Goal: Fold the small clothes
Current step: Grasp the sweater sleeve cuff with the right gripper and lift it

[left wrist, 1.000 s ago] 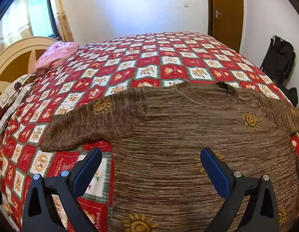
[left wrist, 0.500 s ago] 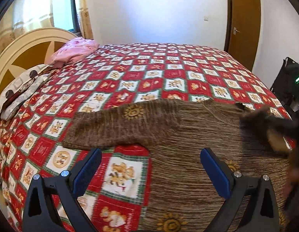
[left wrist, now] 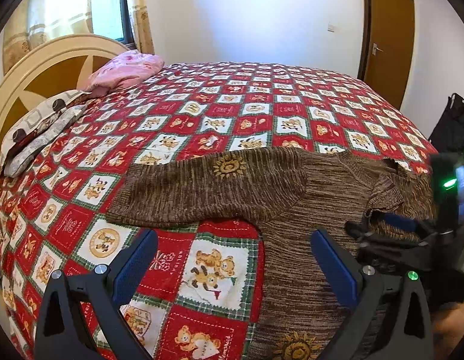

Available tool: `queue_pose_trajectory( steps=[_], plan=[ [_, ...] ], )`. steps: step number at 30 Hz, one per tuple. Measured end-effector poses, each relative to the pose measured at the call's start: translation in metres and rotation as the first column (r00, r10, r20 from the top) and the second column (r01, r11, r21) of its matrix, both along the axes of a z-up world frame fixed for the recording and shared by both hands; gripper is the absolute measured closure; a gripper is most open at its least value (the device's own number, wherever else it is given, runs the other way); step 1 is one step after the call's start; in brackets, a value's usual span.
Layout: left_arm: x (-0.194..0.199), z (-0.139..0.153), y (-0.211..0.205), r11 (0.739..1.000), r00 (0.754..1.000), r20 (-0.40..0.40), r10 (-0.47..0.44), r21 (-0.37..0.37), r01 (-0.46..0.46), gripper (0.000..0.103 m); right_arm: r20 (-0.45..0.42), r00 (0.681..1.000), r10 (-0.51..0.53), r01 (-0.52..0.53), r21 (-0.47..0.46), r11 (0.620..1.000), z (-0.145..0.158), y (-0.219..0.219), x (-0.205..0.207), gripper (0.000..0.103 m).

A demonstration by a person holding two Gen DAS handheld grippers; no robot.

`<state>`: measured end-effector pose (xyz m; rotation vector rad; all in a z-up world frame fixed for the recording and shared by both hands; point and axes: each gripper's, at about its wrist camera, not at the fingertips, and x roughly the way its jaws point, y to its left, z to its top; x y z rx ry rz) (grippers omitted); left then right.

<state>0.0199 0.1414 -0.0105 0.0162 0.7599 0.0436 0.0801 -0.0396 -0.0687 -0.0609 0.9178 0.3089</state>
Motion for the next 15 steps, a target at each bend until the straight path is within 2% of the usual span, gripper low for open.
queue_pose_trajectory(
  steps=[2,3,4,6,8,9,13,15],
  plan=[
    [0.000,-0.001,-0.003,1.000,1.000,0.003,-0.006,0.017,0.006,0.001,0.051,0.999,-0.016,0.013,0.060,0.998,0.016,-0.013,-0.007,0.032],
    [0.000,-0.002,-0.005,1.000,1.000,0.004,-0.006,0.025,0.006,0.001,0.061,0.997,-0.041,0.035,0.091,0.995,0.024,-0.023,-0.007,0.046],
    [0.000,-0.002,-0.005,0.999,1.000,0.006,-0.006,0.033,0.006,0.001,0.050,0.996,-0.078,0.072,0.119,0.990,0.029,-0.037,-0.002,0.054],
    [0.001,-0.002,-0.005,1.000,1.000,0.006,-0.005,0.031,0.005,0.001,-0.004,0.986,-0.166,0.163,0.193,0.967,0.031,-0.068,0.014,0.055],
    [0.003,-0.003,-0.004,1.000,1.000,0.004,-0.005,0.015,0.005,0.001,-0.060,0.967,-0.249,0.256,0.225,0.940,0.025,-0.094,0.030,0.066],
    [0.003,-0.003,-0.004,1.000,1.000,0.000,-0.005,0.009,0.005,0.001,-0.086,0.958,-0.273,0.286,0.221,0.932,0.019,-0.102,0.038,0.076],
    [0.002,-0.003,-0.007,1.000,1.000,0.000,-0.011,0.026,0.011,0.001,-0.144,0.948,-0.283,0.303,0.145,0.942,-0.003,-0.094,0.063,0.079],
    [0.001,-0.002,-0.005,0.999,1.000,0.004,-0.007,0.036,0.007,0.001,-0.160,0.947,-0.277,0.301,0.152,0.941,-0.009,-0.084,0.069,0.079]
  ],
)
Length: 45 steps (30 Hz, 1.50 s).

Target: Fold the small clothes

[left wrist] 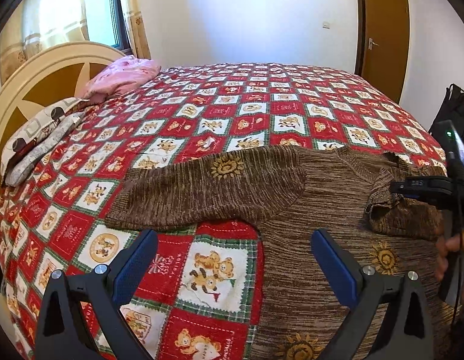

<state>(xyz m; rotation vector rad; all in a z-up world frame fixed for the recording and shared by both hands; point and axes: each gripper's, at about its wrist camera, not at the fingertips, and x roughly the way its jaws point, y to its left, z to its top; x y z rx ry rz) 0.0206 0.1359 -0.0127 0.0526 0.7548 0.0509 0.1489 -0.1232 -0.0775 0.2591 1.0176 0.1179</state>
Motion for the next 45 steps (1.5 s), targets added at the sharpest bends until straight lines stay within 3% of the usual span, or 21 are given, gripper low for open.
queue_pose_trajectory(
  steps=[3,6,8,9,10,11,14,15,17,19,23,24,25,27,31,35,38,39,41,45],
  plan=[
    [0.003,-0.001,0.003,1.000,1.000,-0.015,0.011,-0.013,-0.011,0.001,-0.028,1.000,0.001,0.000,0.033,0.999,0.000,0.024,0.007,0.078],
    [0.004,-0.003,0.003,1.000,1.000,-0.024,0.012,-0.023,-0.013,0.001,0.031,0.983,0.180,-0.183,0.207,0.961,0.012,0.057,0.012,0.076],
    [0.003,-0.002,0.002,1.000,1.000,-0.024,0.009,-0.014,-0.010,0.001,0.087,0.959,0.268,-0.282,0.255,0.925,0.023,0.075,0.007,0.072],
    [0.003,-0.002,0.002,1.000,1.000,-0.022,0.007,-0.011,-0.007,0.001,0.098,0.957,0.273,-0.289,0.250,0.924,0.026,0.077,0.003,0.063],
    [0.002,-0.002,0.001,1.000,1.000,-0.020,0.004,-0.008,-0.004,0.001,0.103,0.959,0.265,-0.282,0.232,0.931,0.029,0.078,-0.002,0.052],
    [0.001,-0.001,0.000,1.000,1.000,-0.015,0.000,-0.006,0.000,0.001,0.103,0.962,0.252,-0.269,0.206,0.941,0.030,0.076,-0.007,0.049],
    [0.001,-0.001,-0.001,1.000,1.000,-0.011,-0.010,-0.009,0.010,0.001,0.113,0.979,0.169,-0.177,0.064,0.982,0.030,0.045,-0.028,0.048],
    [0.001,-0.002,-0.002,1.000,1.000,-0.014,-0.013,-0.012,0.013,0.001,0.130,0.987,0.098,-0.096,-0.023,0.995,0.032,0.024,-0.038,0.049],
    [0.001,-0.003,-0.005,1.000,1.000,-0.021,-0.017,-0.024,0.017,0.001,0.158,0.987,-0.020,0.043,-0.146,0.988,0.037,-0.015,-0.050,0.049],
    [0.001,-0.003,-0.008,1.000,0.999,-0.031,-0.010,-0.028,0.009,0.001,0.176,0.974,-0.141,0.179,-0.226,0.958,0.040,-0.060,-0.060,0.048],
    [-0.001,0.001,-0.021,0.999,0.999,-0.026,-0.029,-0.028,0.028,0.001,0.097,0.971,-0.218,0.236,-0.263,0.935,0.030,-0.101,-0.059,0.046],
    [-0.002,0.003,-0.024,0.999,0.999,-0.022,-0.035,-0.019,0.035,0.001,0.061,0.977,-0.204,0.213,-0.257,0.943,0.023,-0.102,-0.054,0.046],
    [-0.003,0.004,-0.027,0.999,0.999,-0.020,-0.041,-0.009,0.041,0.001,0.036,0.983,-0.181,0.184,-0.239,0.953,0.016,-0.100,-0.049,0.055],
    [-0.006,0.007,-0.030,0.999,0.999,-0.013,-0.048,0.019,0.048,0.001,0.002,0.989,-0.145,0.142,-0.218,0.966,0.004,-0.097,-0.039,0.089],
    [-0.009,0.011,-0.026,0.998,0.999,0.008,-0.032,0.062,0.032,0.001,0.006,0.984,-0.180,0.177,-0.202,0.963,0.004,-0.116,-0.036,0.093],
    [-0.005,0.013,-0.019,1.000,1.000,-0.001,-0.020,0.018,0.020,0.001,0.011,0.946,-0.325,0.317,-0.249,0.915,-0.001,-0.174,-0.038,0.094],
    [-0.004,0.011,-0.023,0.999,0.999,-0.002,-0.033,0.011,0.033,0.001,0.031,0.963,-0.268,0.269,-0.137,0.953,0.005,-0.195,-0.053,0.091],
    [-0.004,0.010,-0.026,0.999,0.999,-0.004,-0.036,0.017,0.036,0.001,0.057,0.961,-0.272,0.277,-0.153,0.949,0.014,-0.195,-0.061,0.085],
    [-0.004,0.009,-0.034,0.998,0.999,-0.008,-0.053,0.021,0.053,0.001,0.126,0.949,-0.289,0.310,-0.205,0.928,0.034,-0.188,-0.081,0.084],
    [-0.007,0.009,-0.047,0.996,0.996,-0.004,-0.085,0.037,0.085,0.001,0.110,0.983,-0.145,0.163,-0.179,0.970,0.041,-0.152,-0.099,0.084]
  ],
)
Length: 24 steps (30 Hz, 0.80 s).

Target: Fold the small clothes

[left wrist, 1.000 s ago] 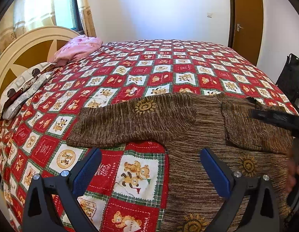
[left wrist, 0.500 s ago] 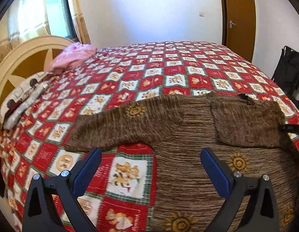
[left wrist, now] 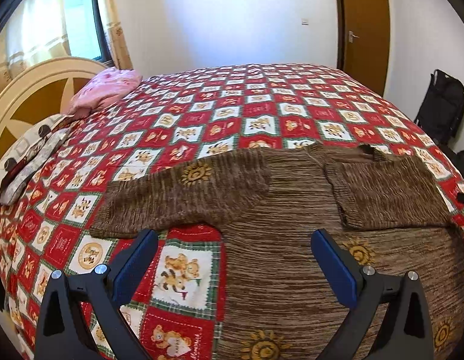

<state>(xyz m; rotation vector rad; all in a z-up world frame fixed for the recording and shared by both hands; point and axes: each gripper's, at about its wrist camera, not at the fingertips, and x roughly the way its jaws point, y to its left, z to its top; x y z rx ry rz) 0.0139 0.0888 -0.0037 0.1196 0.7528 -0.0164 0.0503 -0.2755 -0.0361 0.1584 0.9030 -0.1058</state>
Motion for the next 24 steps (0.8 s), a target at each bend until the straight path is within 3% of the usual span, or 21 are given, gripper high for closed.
queue_pose_trajectory(
  steps=[4,6,8,11,14,15,16,18,20,24],
  plan=[
    [-0.003,0.002,0.002,1.000,1.000,0.010,0.007,0.012,-0.008,0.001,-0.068,0.988,0.142,-0.143,-0.015,0.990,-0.023,0.038,-0.006,0.083],
    [-0.002,0.002,0.015,0.999,0.999,0.012,0.032,0.008,-0.032,0.001,-0.116,0.985,0.128,-0.132,-0.026,0.991,-0.041,0.037,-0.004,0.087],
    [-0.002,0.001,0.038,0.997,0.996,0.019,0.083,0.011,-0.083,0.001,-0.108,0.988,0.108,-0.108,-0.002,0.994,-0.048,0.025,-0.004,0.091],
    [0.004,-0.006,0.094,0.975,0.975,0.012,0.224,0.004,-0.224,0.001,-0.081,0.992,0.091,-0.089,0.036,0.995,-0.049,0.018,-0.008,0.091],
    [0.007,-0.013,0.155,0.929,0.933,-0.020,0.361,-0.088,-0.361,0.001,-0.053,0.990,0.127,-0.130,-0.047,0.990,-0.051,0.032,-0.012,0.075],
    [0.006,-0.015,0.170,0.912,0.919,-0.025,0.394,-0.116,-0.394,0.001,-0.042,0.988,0.150,-0.153,-0.065,0.986,-0.050,0.038,-0.014,0.057],
    [0.006,-0.016,0.193,0.879,0.894,-0.027,0.448,-0.167,-0.446,0.001,-0.031,0.982,0.186,-0.188,-0.068,0.980,-0.048,0.046,-0.017,0.041],
    [0.007,-0.019,0.220,0.839,0.865,-0.042,0.501,-0.225,-0.496,0.001,0.005,0.976,0.220,-0.218,-0.092,0.972,-0.043,0.055,-0.022,0.038],
    [0.017,-0.022,0.236,0.814,0.850,-0.072,0.522,-0.257,-0.522,0.001,0.060,0.968,0.242,-0.231,-0.153,0.961,-0.029,0.067,-0.032,0.038],
    [0.046,-0.033,0.241,0.808,0.842,-0.115,0.527,-0.241,-0.538,0.001,0.139,0.954,0.264,-0.234,-0.198,0.952,-0.003,0.078,-0.040,0.038]
  ],
)
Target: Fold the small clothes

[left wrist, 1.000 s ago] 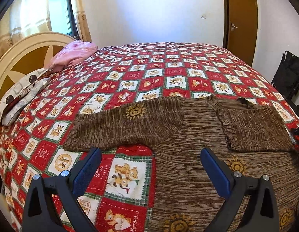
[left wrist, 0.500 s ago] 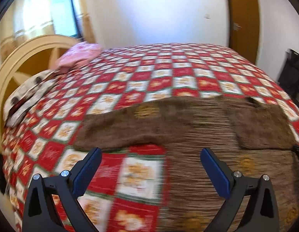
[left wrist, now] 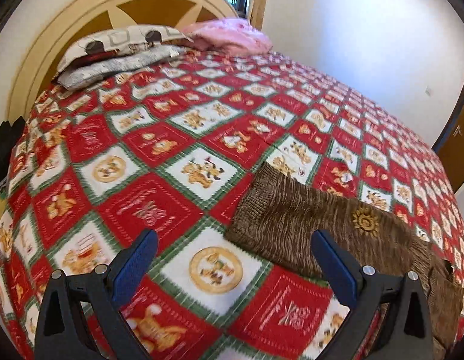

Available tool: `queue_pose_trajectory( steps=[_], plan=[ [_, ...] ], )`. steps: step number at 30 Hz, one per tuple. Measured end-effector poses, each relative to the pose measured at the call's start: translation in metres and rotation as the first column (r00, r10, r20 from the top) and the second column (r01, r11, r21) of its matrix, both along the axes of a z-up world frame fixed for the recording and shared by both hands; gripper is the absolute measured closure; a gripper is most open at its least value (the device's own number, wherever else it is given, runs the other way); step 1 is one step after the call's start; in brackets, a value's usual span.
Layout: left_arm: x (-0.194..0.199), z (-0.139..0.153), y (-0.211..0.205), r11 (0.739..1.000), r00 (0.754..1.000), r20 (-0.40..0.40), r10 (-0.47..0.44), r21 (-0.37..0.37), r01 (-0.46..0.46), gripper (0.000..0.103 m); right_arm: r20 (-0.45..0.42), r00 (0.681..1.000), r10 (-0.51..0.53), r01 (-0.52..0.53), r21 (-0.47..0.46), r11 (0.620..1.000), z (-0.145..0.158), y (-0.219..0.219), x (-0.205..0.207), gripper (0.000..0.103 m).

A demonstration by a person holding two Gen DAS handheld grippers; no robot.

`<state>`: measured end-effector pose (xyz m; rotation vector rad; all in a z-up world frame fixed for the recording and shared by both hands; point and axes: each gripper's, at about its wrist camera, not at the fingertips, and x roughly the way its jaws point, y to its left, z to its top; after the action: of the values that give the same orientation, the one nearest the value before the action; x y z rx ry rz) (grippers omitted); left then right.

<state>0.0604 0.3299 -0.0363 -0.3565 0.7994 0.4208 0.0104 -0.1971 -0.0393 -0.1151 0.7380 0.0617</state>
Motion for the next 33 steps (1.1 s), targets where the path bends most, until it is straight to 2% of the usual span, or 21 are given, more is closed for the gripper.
queue_pose_trajectory(
  steps=[2,4,6,7,8,9,13,14,15,16,18,21,24,25,28,29,31,32,33],
  plan=[
    [0.017,-0.011,-0.005,0.999,0.999,-0.019,-0.029,-0.038,0.028,0.001,0.008,1.000,0.000,0.000,0.014,1.000,0.008,0.003,0.000,0.038],
    [0.029,-0.022,-0.010,0.999,0.998,-0.061,-0.021,-0.049,0.018,0.004,0.011,1.000,-0.001,0.000,0.033,0.999,0.013,0.003,-0.001,0.038],
    [0.040,-0.037,-0.013,0.995,0.995,-0.101,-0.020,-0.096,0.011,0.030,0.014,1.000,-0.008,0.007,0.040,0.999,0.015,0.004,-0.001,0.038],
    [0.045,-0.047,-0.012,0.989,0.992,-0.121,-0.025,-0.146,0.007,0.036,0.014,1.000,-0.012,0.012,0.041,0.999,0.015,0.005,-0.002,0.038],
    [0.048,-0.054,-0.011,0.983,0.990,-0.137,-0.026,-0.186,0.000,0.048,0.014,1.000,-0.016,0.015,0.043,0.999,0.016,0.005,-0.003,0.038],
    [0.050,-0.063,-0.008,0.977,0.987,-0.158,-0.009,-0.214,-0.025,0.053,0.013,1.000,-0.018,0.017,0.044,0.999,0.016,0.004,-0.004,0.038],
    [0.051,-0.062,-0.008,0.981,0.991,-0.129,0.023,-0.188,-0.047,0.073,0.013,1.000,-0.029,0.028,0.046,0.999,0.019,0.001,-0.010,0.038],
    [0.053,-0.061,-0.006,0.979,0.992,-0.122,0.020,-0.197,-0.044,0.090,0.014,0.999,-0.029,0.028,0.054,0.998,0.020,0.000,-0.010,0.038],
    [0.056,-0.061,-0.005,0.975,0.993,-0.115,0.008,-0.218,-0.033,0.095,0.015,0.999,-0.031,0.031,0.060,0.998,0.021,-0.001,-0.010,0.038],
    [0.060,-0.059,-0.004,0.972,0.994,-0.113,0.001,-0.231,-0.027,0.095,0.015,0.999,-0.038,0.037,0.067,0.997,0.021,-0.002,-0.010,0.038],
    [0.064,-0.049,-0.008,0.979,0.996,-0.093,-0.002,-0.206,-0.017,0.095,0.015,0.999,-0.048,0.046,0.088,0.995,0.023,-0.003,-0.010,0.038],
    [0.067,-0.014,-0.040,0.995,0.998,-0.012,-0.065,-0.082,0.063,0.096,0.007,0.998,-0.058,0.057,0.124,0.991,0.024,-0.006,-0.010,0.038],
    [0.063,0.023,-0.102,0.979,0.977,0.072,-0.201,0.053,0.197,0.096,-0.014,0.998,-0.062,0.063,0.161,0.985,0.022,-0.008,-0.007,0.038],
    [0.059,0.032,-0.126,0.966,0.963,0.093,-0.254,0.081,0.246,0.096,-0.018,0.998,-0.064,0.066,0.167,0.984,0.021,-0.009,-0.006,0.038],
    [0.043,0.048,-0.213,0.885,0.879,0.133,-0.457,0.160,0.436,0.096,-0.040,0.996,-0.075,0.082,0.196,0.977,0.017,-0.010,-0.003,0.038],
    [0.036,0.047,-0.243,0.847,0.842,0.130,-0.524,0.180,0.500,0.095,-0.044,0.996,-0.078,0.085,0.206,0.975,0.017,-0.010,-0.003,0.038],
    [0.024,0.037,-0.298,0.750,0.751,0.098,-0.653,0.220,0.624,0.095,-0.047,0.995,-0.088,0.096,0.217,0.971,0.016,-0.010,-0.003,0.038],
    [0.016,0.025,-0.327,0.681,0.694,0.043,-0.718,0.245,0.690,0.094,-0.049,0.995,-0.092,0.101,0.219,0.971,0.016,-0.010,-0.004,0.038],
    [0.012,0.018,-0.341,0.647,0.667,0.003,-0.745,0.246,0.722,0.094,-0.055,0.994,-0.096,0.106,0.222,0.969,0.015,-0.010,-0.004,0.038]
  ],
)
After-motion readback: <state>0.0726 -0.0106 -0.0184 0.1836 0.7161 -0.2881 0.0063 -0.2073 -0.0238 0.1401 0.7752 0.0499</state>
